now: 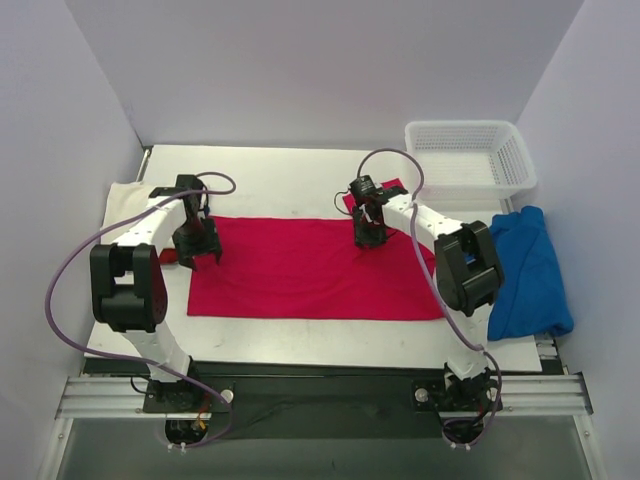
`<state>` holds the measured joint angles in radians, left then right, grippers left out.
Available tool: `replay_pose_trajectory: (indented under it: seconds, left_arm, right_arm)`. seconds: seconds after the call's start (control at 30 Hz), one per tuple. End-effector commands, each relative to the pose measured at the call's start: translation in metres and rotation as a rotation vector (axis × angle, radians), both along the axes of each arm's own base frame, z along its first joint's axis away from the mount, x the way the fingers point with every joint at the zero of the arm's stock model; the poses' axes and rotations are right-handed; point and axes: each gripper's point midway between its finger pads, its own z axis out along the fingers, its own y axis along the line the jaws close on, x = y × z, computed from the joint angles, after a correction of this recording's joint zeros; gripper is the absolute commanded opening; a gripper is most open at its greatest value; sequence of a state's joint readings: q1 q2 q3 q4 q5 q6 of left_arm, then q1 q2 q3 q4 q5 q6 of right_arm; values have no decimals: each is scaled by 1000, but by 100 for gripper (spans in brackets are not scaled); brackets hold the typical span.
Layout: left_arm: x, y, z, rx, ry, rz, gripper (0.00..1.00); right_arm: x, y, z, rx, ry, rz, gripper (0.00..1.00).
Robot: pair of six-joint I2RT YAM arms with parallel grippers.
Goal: Fold and stack the t-shirts
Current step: Fold the flattened tshirt in 1/3 of the way, then grap the side of the flattened tshirt furthest away from the robot with both arms
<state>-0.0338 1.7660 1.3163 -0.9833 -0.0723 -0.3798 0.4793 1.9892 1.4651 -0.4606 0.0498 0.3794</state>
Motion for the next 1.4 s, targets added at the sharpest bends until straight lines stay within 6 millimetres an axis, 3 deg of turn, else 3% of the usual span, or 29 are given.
replay_pose_trajectory:
  seconds: [0.0, 0.13, 0.2, 0.3, 0.43, 0.57, 0.73, 0.93, 1.13, 1.37]
  left_arm:
    - [29, -7, 19, -30, -115, -28, 66]
    - [53, -16, 30, -73, -202, -42, 67]
    - [75, -21, 40, -101, -275, -49, 67]
    - [101, -26, 43, -118, -325, -38, 67]
    - [133, -27, 30, -119, -346, -15, 67]
    - [155, -26, 14, -83, -351, 1, 67]
    - [167, -13, -7, 4, -314, 34, 67]
    - [173, -2, -15, 71, -284, 62, 67]
    - [183, 2, -10, 89, -294, 67, 67]
    - [194, -1, -19, 85, -269, 62, 67]
  right_arm:
    - [5, -9, 37, -20, -80, 5, 36]
    - [14, -24, 59, -10, -135, -41, 41]
    - [19, -33, 58, 7, -129, -81, 42]
    - [21, -39, 44, 44, -80, -126, 42]
    - [9, -52, 15, 67, 9, -204, 41]
    - [-17, -60, -9, 41, 76, -216, 41]
    - [-42, -69, -23, 25, 130, -249, 41]
    - [-71, -89, -38, -8, 219, -331, 39]
    - [-78, -115, -41, -62, 247, -376, 38]
    - [-77, -118, -41, -77, 257, -365, 36]
